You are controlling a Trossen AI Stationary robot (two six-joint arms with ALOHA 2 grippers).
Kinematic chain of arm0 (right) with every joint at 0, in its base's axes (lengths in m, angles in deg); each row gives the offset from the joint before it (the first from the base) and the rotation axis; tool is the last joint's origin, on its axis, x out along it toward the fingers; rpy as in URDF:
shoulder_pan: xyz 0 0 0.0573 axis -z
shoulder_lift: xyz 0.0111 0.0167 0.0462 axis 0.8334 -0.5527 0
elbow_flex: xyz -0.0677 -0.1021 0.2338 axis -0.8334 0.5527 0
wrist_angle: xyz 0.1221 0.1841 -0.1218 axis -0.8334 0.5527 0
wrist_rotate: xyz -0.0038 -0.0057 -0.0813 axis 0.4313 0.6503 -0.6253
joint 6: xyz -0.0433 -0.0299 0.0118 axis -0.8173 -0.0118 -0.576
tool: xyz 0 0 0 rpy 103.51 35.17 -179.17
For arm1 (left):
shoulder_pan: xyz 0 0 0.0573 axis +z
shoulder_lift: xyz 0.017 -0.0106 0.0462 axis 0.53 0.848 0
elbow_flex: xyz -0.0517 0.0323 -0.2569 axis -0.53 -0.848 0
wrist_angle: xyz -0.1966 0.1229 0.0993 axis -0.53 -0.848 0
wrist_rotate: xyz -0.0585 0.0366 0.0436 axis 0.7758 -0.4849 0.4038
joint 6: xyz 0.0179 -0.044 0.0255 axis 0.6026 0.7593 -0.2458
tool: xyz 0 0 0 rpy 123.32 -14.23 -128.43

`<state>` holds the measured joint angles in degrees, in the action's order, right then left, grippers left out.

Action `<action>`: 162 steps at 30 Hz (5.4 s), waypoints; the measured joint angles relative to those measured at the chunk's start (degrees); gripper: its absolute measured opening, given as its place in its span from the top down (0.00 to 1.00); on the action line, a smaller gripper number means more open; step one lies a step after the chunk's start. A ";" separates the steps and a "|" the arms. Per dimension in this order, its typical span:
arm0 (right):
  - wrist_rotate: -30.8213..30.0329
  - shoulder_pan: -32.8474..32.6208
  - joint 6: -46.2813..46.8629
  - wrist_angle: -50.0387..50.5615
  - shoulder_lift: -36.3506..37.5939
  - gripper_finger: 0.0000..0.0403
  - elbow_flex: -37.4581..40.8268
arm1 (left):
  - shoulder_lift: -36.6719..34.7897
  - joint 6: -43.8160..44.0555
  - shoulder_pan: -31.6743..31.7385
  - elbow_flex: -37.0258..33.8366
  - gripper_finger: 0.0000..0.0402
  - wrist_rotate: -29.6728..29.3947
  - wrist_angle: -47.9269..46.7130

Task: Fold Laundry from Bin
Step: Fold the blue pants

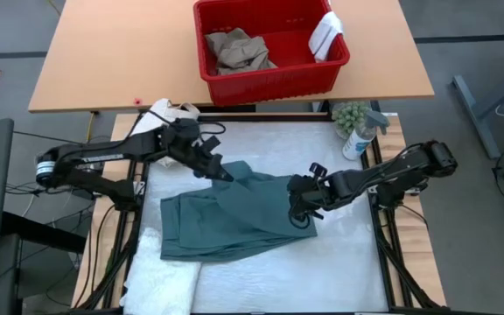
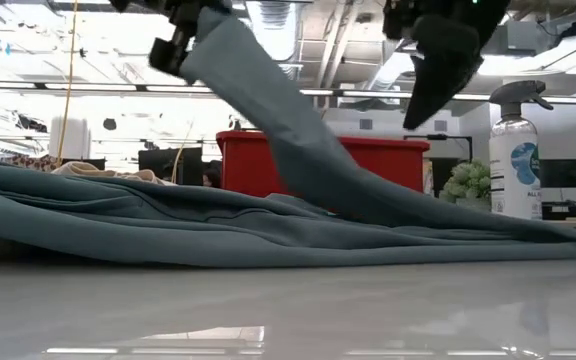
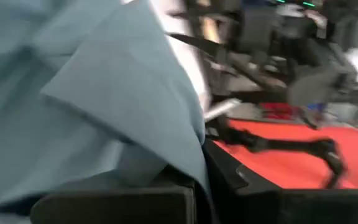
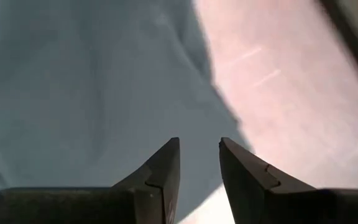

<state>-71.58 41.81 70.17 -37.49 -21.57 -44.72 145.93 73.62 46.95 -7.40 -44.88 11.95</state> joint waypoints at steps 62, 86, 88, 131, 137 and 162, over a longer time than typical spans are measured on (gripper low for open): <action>21.56 10.41 -19.93 -39.46 -9.77 0.74 22.46 | -3.30 49.33 -35.96 0.00 1.00 -33.59 -32.91; 21.80 10.41 -21.83 -39.55 -9.84 0.74 22.51 | -2.86 46.00 -40.45 0.02 0.67 -29.43 -37.49; 21.80 10.41 -21.80 -39.53 -9.84 0.74 22.51 | -2.90 46.78 -40.87 0.02 0.61 -29.63 -35.12; 21.84 10.67 -19.68 -40.40 -9.86 0.74 22.57 | 4.62 -13.64 -23.41 -24.65 0.52 -29.22 -14.50; 21.84 10.67 -19.71 -40.45 -9.86 0.73 22.57 | 5.20 -12.73 -22.88 -23.79 0.59 -22.63 -14.49; 21.84 10.67 -19.73 -40.53 -9.88 0.73 22.51 | 5.18 -11.74 -19.11 -0.86 1.00 -31.14 -47.75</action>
<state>-49.74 52.48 50.44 -78.03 -31.45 -22.21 151.12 61.88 27.83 -8.26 -76.02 -35.80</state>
